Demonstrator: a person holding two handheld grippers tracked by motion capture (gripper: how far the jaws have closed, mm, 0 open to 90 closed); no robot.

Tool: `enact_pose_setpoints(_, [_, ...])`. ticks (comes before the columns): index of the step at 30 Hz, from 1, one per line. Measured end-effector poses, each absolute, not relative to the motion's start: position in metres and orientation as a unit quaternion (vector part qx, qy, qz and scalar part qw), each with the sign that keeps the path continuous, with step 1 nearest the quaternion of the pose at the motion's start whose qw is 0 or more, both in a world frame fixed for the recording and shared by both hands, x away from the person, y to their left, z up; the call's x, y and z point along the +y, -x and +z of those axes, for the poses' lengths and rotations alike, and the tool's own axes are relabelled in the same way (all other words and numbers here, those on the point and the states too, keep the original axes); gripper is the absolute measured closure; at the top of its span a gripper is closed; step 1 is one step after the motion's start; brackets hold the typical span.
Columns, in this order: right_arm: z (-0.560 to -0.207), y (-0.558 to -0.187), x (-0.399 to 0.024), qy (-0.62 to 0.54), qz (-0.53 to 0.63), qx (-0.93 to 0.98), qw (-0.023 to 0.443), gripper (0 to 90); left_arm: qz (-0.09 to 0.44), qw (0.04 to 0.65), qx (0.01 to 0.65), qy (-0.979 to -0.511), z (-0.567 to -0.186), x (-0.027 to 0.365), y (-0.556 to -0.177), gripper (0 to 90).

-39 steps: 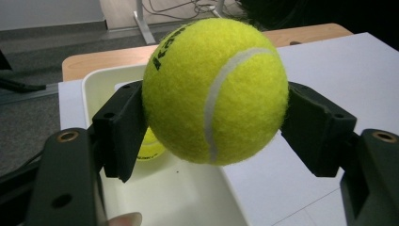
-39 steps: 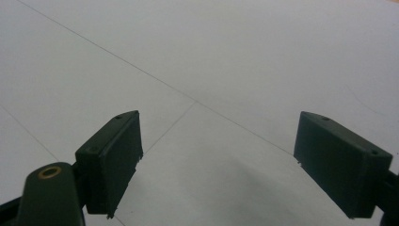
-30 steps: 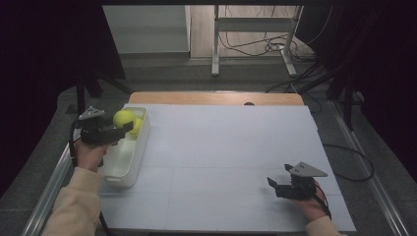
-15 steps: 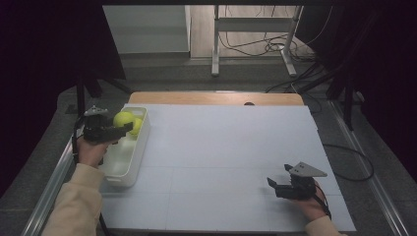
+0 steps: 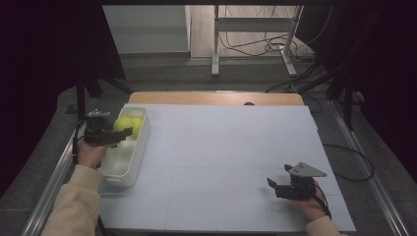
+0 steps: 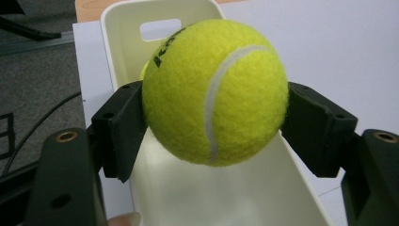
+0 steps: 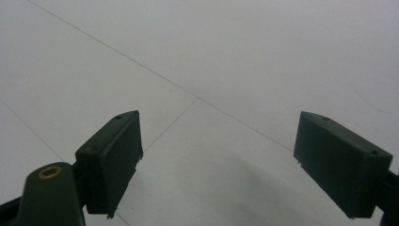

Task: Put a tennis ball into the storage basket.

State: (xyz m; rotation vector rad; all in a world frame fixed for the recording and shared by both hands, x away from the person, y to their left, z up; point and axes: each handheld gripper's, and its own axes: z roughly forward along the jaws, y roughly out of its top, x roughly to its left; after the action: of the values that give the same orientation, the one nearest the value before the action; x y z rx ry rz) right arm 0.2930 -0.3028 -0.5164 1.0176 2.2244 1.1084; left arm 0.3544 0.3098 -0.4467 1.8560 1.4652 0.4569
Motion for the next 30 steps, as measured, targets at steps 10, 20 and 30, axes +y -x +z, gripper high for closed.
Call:
enact_pose_setpoints(10, [-0.516, -0.293, -0.303, -0.369, 0.402, 0.807, 0.226, 16.3, 0.18, 0.359, 0.563, -0.722, -0.444, 0.31, -0.352, 11.0])
enact_pose_setpoints(20, [-0.516, -0.294, -0.303, -0.367, 0.404, 0.807, 0.225, 16.3, 0.19, 0.396, 0.527, -0.727, -0.436, 0.3, -0.338, 9.6])
enact_pose_setpoints(30, [-0.515, -0.29, -0.304, -0.36, 0.411, 0.807, 0.223, 16.4, 0.19, 0.451, 0.479, -0.729, -0.424, 0.278, -0.317, 10.4])
